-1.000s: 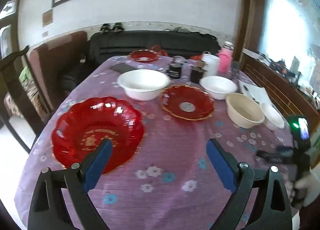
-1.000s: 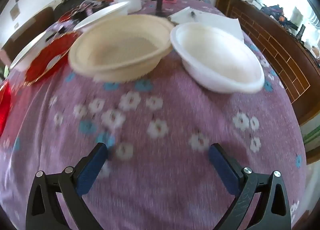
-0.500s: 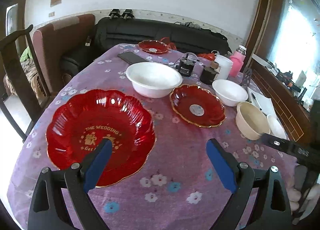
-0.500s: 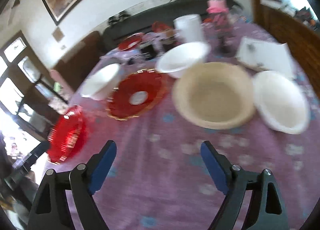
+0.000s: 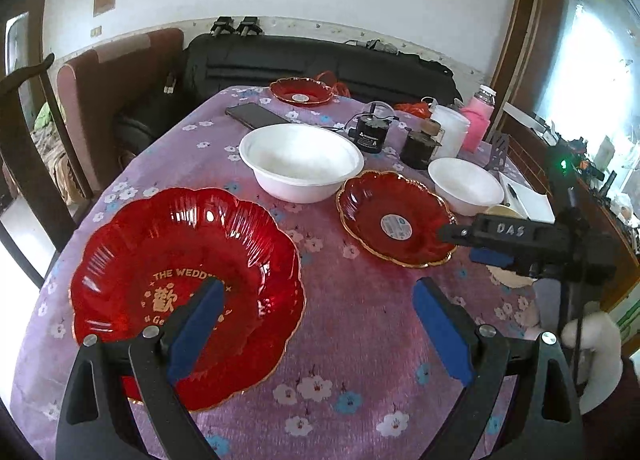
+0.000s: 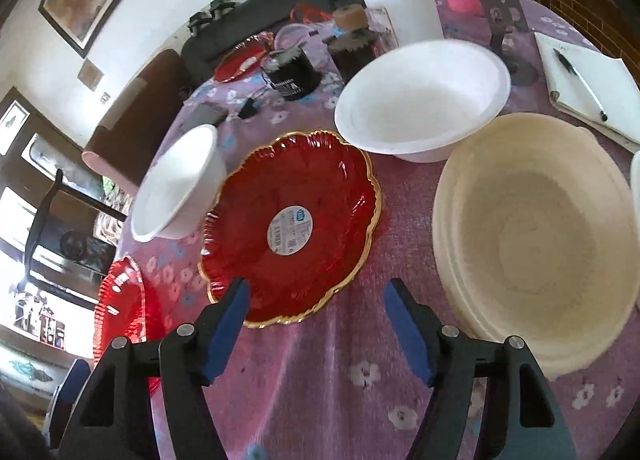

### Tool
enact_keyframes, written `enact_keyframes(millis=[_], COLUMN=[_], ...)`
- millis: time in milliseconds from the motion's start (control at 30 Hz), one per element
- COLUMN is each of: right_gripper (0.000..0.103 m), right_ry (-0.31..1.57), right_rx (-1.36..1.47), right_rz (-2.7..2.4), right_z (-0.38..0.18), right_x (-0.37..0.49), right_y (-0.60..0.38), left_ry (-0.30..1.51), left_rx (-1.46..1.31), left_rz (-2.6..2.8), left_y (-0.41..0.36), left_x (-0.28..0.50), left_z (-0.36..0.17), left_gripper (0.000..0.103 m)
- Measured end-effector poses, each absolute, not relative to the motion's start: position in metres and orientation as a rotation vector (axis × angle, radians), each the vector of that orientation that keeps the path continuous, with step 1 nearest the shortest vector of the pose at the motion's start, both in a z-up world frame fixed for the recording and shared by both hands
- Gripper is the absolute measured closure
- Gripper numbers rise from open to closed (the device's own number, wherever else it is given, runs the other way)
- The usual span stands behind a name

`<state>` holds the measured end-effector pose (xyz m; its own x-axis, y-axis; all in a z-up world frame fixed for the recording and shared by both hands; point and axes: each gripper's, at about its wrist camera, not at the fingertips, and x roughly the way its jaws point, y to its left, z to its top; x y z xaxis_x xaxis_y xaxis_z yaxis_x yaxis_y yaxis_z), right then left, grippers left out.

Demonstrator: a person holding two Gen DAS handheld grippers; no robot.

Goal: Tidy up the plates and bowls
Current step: 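Reach the right tool to the small red scalloped plate and grasp its rim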

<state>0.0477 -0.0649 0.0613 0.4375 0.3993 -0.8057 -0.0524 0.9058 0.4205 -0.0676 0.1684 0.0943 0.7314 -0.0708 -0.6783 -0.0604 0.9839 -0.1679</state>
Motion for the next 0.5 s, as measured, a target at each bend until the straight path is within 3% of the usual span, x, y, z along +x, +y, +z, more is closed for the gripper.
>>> enact_keyframes(millis=[300, 500], right_gripper=[0.028, 0.033], right_ry=[1.06, 1.061], right_rx=[0.326, 0.313], right_rz=[0.269, 0.21], right_z=[0.056, 0.049], right_x=[0.061, 0.073], right_y=[-0.047, -0.043], left_ry=[0.772, 0.786], left_rx=[-0.206, -0.216], left_rz=[-0.016, -0.037], left_y=[0.17, 0.164], left_x=[-0.062, -0.054], left_z=[0.087, 0.085], left_gripper=[0.008, 0.008])
